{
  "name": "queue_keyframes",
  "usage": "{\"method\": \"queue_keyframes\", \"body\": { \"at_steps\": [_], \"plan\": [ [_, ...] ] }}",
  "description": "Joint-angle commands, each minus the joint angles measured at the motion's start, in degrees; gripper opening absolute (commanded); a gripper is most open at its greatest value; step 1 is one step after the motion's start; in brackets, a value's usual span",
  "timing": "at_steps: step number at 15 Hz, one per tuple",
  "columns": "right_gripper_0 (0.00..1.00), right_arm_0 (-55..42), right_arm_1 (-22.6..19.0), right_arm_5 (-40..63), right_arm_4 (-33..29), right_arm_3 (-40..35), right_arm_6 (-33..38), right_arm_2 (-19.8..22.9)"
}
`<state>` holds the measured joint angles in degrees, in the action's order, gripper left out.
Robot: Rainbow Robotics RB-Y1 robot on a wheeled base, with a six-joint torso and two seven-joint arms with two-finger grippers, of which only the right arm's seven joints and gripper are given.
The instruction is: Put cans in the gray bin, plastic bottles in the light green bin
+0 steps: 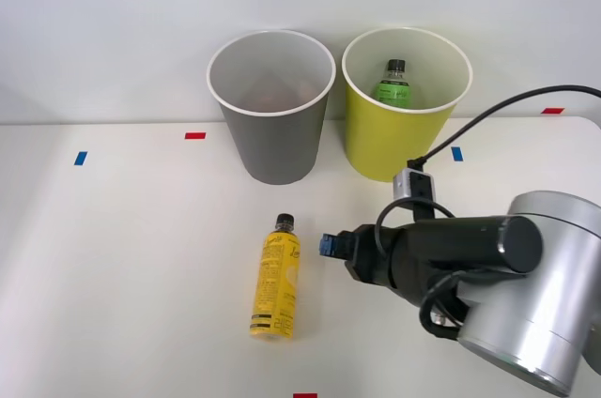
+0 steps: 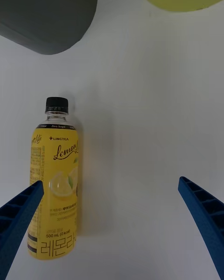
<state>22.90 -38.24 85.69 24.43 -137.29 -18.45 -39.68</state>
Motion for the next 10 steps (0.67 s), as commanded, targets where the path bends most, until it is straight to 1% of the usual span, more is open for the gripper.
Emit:
{"method": "queue_keyframes", "body": {
  "at_steps": [1, 4, 7, 10],
  "plan": [
    [1.0, 8.6, 1.9, 0.1, 4.5, 6.8, 6.4, -4.6],
    [1.0, 13.2, 3.8, 0.1, 10.6, 11.4, 6.9, -4.7],
    [1.0, 16.1, 6.1, 0.3, 13.4, 15.8, 7.5, -4.9],
    [1.0, 19.2, 8.8, 0.3, 11.3, 20.9, 8.0, -8.4]
  ]
}}
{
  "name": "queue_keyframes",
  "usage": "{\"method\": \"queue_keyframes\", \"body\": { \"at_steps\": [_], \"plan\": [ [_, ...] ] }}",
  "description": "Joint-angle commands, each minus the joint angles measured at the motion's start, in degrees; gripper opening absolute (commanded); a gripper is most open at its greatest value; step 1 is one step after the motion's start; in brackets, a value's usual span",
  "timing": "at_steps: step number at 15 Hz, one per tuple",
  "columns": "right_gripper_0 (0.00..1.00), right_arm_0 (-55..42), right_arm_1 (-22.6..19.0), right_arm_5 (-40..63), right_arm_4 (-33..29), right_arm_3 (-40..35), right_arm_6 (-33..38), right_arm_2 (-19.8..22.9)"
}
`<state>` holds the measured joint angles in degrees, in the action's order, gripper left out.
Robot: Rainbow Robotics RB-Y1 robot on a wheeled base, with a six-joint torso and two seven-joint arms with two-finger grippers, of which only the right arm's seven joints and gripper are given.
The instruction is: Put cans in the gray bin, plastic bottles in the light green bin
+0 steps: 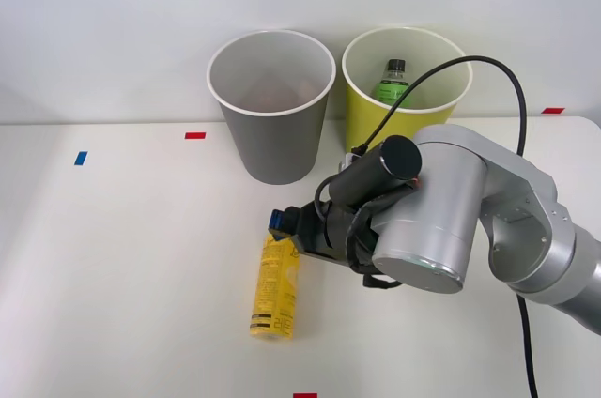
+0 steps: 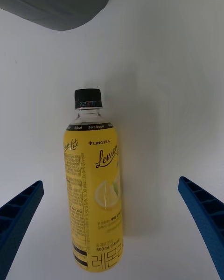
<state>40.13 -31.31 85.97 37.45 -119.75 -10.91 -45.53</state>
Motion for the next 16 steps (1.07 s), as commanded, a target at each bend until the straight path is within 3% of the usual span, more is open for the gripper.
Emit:
{"method": "queue_keyframes", "body": {
  "at_steps": [1, 13, 16],
  "plan": [
    [1.0, 2.7, 2.7, 0.0, -2.4, 4.9, 0.8, -3.4],
    [1.0, 3.4, 11.0, 0.3, -7.4, 13.0, 4.4, -6.2],
    [1.0, 3.4, 14.7, 0.3, -10.0, 17.1, 4.6, -6.3]
  ]
}}
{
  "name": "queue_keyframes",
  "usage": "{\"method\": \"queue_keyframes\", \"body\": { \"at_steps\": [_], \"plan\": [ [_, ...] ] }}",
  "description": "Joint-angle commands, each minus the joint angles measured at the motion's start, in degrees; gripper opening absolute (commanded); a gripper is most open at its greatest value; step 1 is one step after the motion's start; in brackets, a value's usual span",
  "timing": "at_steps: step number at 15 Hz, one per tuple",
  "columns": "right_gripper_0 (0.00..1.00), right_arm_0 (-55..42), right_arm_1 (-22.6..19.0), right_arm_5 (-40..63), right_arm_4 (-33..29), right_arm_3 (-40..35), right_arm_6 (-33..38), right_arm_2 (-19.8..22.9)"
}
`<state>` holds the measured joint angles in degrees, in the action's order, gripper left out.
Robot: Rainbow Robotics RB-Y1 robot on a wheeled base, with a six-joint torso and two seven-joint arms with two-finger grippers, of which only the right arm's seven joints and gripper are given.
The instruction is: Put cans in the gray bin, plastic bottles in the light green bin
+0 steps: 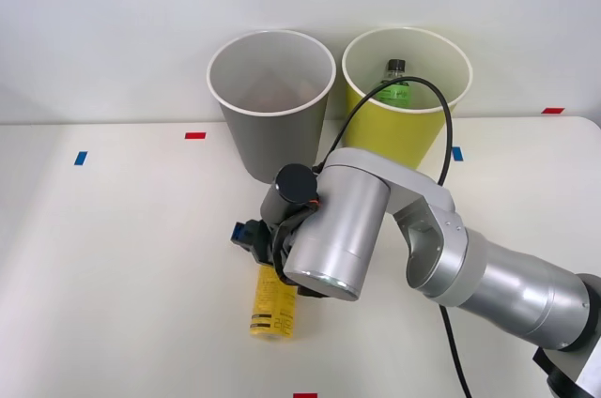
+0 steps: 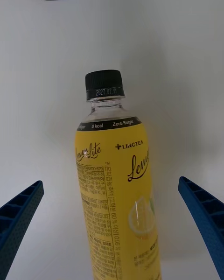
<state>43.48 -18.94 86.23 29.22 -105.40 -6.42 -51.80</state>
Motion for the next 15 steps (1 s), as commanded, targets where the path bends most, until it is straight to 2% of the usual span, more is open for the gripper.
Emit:
{"method": "queue_keyframes", "body": {
  "at_steps": [1, 7, 9, 12, 15],
  "plan": [
    [1.0, 0.0, 2.9, 0.0, -2.3, 3.6, 0.2, -0.1],
    [1.0, 0.1, 3.6, 1.8, -3.7, 4.0, -0.3, -0.3],
    [1.0, 0.1, 3.8, 1.8, -5.6, 4.8, 0.0, -2.3],
    [1.0, 0.1, 7.1, 1.8, -8.2, 9.4, -0.5, -2.5],
    [1.0, 0.0, 7.7, 1.8, -8.7, 10.3, -0.5, -2.4]
  ]
}}
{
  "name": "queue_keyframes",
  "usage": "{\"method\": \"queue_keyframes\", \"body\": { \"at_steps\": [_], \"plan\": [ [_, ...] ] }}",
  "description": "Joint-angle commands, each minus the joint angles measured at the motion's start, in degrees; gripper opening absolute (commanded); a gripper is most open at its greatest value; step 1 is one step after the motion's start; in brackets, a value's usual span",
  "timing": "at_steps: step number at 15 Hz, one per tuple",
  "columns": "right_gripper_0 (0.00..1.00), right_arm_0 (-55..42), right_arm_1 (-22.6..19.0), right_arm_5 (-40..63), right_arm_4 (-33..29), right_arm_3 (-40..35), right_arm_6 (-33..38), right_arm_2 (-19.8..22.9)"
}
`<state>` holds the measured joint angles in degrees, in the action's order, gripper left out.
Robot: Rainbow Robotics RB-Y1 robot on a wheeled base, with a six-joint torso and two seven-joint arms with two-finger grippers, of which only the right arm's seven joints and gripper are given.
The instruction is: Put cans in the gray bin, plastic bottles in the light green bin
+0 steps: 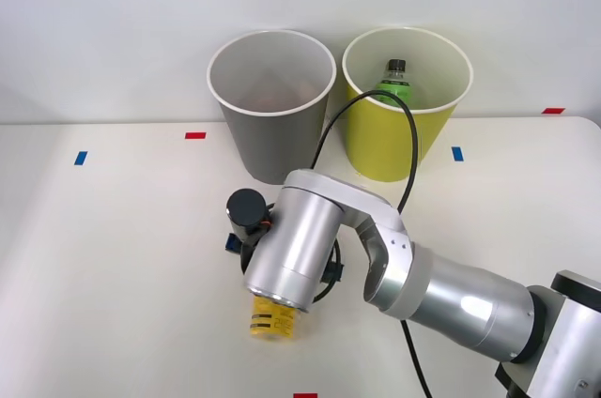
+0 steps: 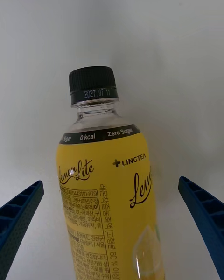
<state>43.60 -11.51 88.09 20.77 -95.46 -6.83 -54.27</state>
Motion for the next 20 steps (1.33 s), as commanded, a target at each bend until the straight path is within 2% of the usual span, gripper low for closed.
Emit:
{"method": "queue_keyframes", "body": {
  "at_steps": [1, 4, 7, 9, 10, 11, 12, 18, 20],
  "plan": [
    [1.0, 0.0, 0.2, 0.0, -0.3, 0.5, 0.0, 0.0],
    [1.0, -0.2, 0.5, 0.0, -0.3, 1.6, -0.1, 0.0],
    [1.0, -0.1, 3.2, -1.6, -2.5, 6.3, -0.4, 0.0],
    [1.0, -0.1, 3.1, -1.7, -2.7, 6.3, -0.7, 0.0],
    [0.86, -0.2, 3.1, -1.7, -2.8, 6.4, -0.9, 0.0],
    [0.16, -0.2, 3.2, -1.7, -3.2, 6.3, -1.3, 0.0],
    [0.0, -0.1, 3.3, -1.7, -3.7, 6.4, -1.4, 0.0],
    [0.0, -0.1, 3.4, -1.6, -5.2, 4.5, -3.7, -0.2],
    [0.0, -0.1, 1.8, -1.7, -5.8, 0.9, -9.3, -0.2]
  ]
}}
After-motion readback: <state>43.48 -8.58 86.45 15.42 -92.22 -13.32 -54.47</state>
